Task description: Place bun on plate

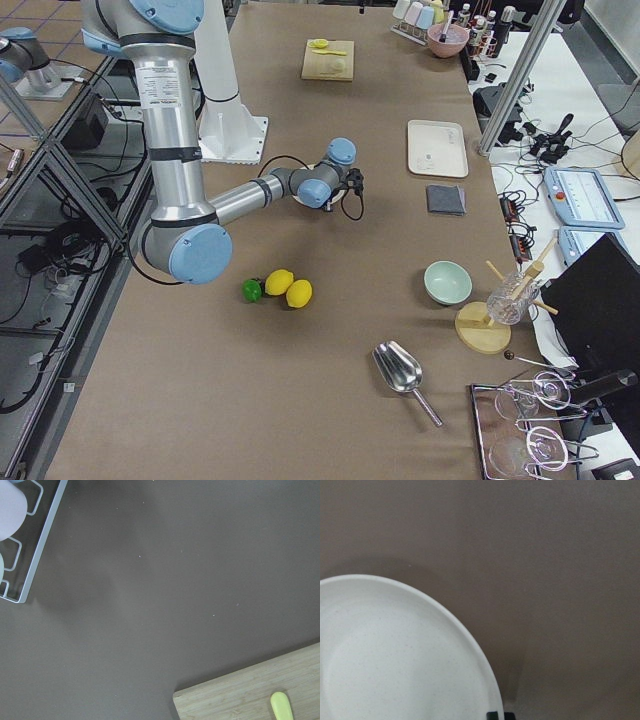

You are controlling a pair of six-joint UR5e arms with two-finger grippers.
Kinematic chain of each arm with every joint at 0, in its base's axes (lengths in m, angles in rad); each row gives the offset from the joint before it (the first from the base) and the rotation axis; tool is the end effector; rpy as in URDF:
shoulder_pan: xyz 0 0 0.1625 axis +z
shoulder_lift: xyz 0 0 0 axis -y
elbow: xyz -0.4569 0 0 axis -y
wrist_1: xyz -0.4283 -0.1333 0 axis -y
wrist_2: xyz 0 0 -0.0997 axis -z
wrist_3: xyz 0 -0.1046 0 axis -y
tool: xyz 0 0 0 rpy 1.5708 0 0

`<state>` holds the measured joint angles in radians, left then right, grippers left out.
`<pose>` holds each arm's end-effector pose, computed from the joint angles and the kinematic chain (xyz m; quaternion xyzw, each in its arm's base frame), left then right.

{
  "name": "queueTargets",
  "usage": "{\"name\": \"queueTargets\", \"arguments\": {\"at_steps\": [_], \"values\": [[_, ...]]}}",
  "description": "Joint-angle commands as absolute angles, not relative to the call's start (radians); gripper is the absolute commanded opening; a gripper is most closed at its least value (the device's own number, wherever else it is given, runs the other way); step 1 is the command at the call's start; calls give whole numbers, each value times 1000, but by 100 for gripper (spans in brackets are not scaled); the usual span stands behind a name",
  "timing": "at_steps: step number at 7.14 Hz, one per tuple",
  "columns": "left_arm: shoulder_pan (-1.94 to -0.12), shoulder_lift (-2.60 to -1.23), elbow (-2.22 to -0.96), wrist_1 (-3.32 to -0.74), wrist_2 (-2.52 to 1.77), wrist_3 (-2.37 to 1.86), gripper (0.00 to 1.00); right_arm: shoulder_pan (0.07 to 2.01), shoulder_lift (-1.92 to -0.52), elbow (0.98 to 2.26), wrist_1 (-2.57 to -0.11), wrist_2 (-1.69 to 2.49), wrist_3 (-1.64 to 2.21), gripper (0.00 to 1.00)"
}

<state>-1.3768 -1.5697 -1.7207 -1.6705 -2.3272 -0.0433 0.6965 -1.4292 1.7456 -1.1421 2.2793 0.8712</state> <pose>0.0434 -0.5402 0.6051 0.0710 0.3775 0.1151 0.9161 -0.4174 -0.4341 0.4723 -0.0281 -0.4692 -0.1276 0.8734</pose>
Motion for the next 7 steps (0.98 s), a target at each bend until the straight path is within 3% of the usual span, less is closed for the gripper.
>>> {"name": "queueTargets", "arguments": {"at_steps": [1, 4, 7], "values": [[-1312, -1569, -1782, -1671, -2376, -269, 98, 695, -1353, 1744, -1147, 2284, 952, 0], [-1114, -1568, -1806, -1829, -2294, -603, 98, 681, -1179, 1686, -1151, 2284, 1121, 0], [-898, -1568, -1799, -1954, -2177, -852, 97, 635, -1051, 1551, -1144, 2276, 1135, 0]]}}
